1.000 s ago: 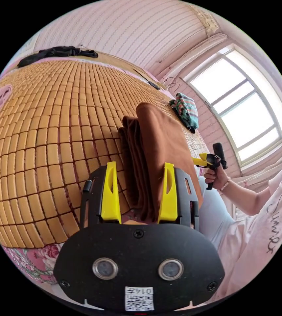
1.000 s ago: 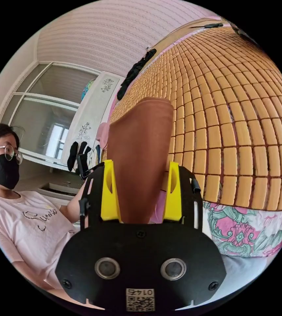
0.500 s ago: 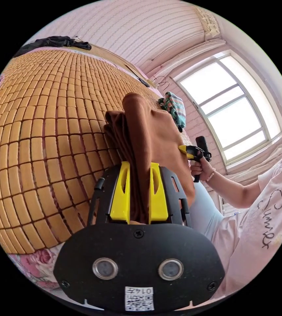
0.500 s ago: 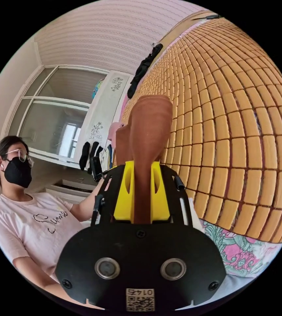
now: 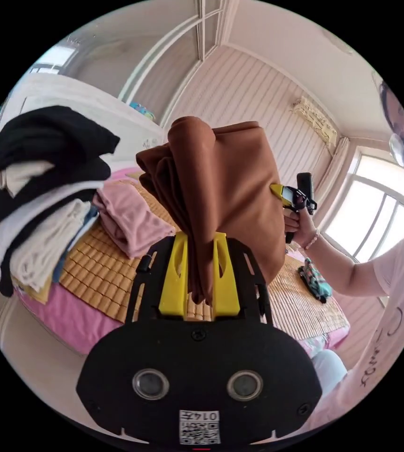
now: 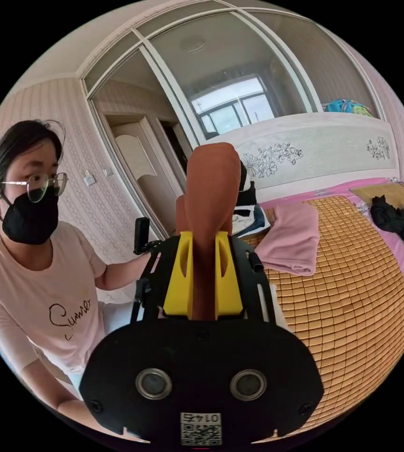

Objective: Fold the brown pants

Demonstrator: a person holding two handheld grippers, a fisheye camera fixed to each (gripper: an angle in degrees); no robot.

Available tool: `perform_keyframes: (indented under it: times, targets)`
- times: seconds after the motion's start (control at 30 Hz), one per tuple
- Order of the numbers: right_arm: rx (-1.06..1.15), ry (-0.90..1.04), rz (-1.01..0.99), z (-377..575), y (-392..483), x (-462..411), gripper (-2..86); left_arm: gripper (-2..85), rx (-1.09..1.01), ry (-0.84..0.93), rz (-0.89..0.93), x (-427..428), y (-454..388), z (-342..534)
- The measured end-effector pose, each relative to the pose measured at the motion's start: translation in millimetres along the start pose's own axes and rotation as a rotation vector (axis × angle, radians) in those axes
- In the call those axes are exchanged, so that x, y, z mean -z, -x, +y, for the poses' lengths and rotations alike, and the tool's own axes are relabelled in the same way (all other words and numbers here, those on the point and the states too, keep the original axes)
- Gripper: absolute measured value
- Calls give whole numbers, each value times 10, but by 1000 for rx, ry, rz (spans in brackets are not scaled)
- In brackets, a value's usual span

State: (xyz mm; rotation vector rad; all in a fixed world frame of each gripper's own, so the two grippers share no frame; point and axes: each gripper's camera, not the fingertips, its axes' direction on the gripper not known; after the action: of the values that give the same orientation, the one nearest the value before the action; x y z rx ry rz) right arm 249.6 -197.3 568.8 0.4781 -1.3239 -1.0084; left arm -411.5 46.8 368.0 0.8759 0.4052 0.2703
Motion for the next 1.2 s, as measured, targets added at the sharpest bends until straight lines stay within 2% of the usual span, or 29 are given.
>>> perform_keyframes:
  times: [0.13,0.2,0.3,0.37,0.43,0.57,0.63,0.73,0.8,0.87,0.97,1.03,1.2]
  targets:
    - [-240,111,276,-983,-1192,-795,110,98,153,31,-130,-664,767,-655]
    - [-380,204,366,-991,-1661,-1325,110,100,224,200,-309,-1307,1201,-730]
    - [-517,503,218,-648,-2089,-2471,102,91,150,331,-480,-1886,1339,-542]
    - [-465,526,299,-547,-2004,-2869,99,95,163,271,-532,-1885,1370,-483]
    - [-347,547,450,-567,-1810,-3114,95,98,220,280,-476,-1895,1462,-466]
    - [-279,563,503,-591,-1594,-3130,78,85,243,249,-395,-1716,1346,-368]
    - [-228,518,440,-440,-1334,-2897,56,75,233,231,-398,-1563,1157,-272]
    - [-254,463,317,52,-963,-2385,68,65,142,200,-320,-1293,636,-65]
    - [-322,431,305,502,-721,-1967,72,56,30,224,-222,-1179,77,104]
    - [-414,379,373,1019,-439,-1449,72,49,-73,254,-145,-1163,-414,226]
    - [-598,305,621,1900,112,-483,77,46,-297,282,-62,-1265,-1319,422]
    - [-733,296,865,2509,592,224,98,51,-386,285,5,-1407,-1829,510]
    - [-965,249,1245,3342,1377,1298,134,74,-530,359,394,-2273,-3310,601]
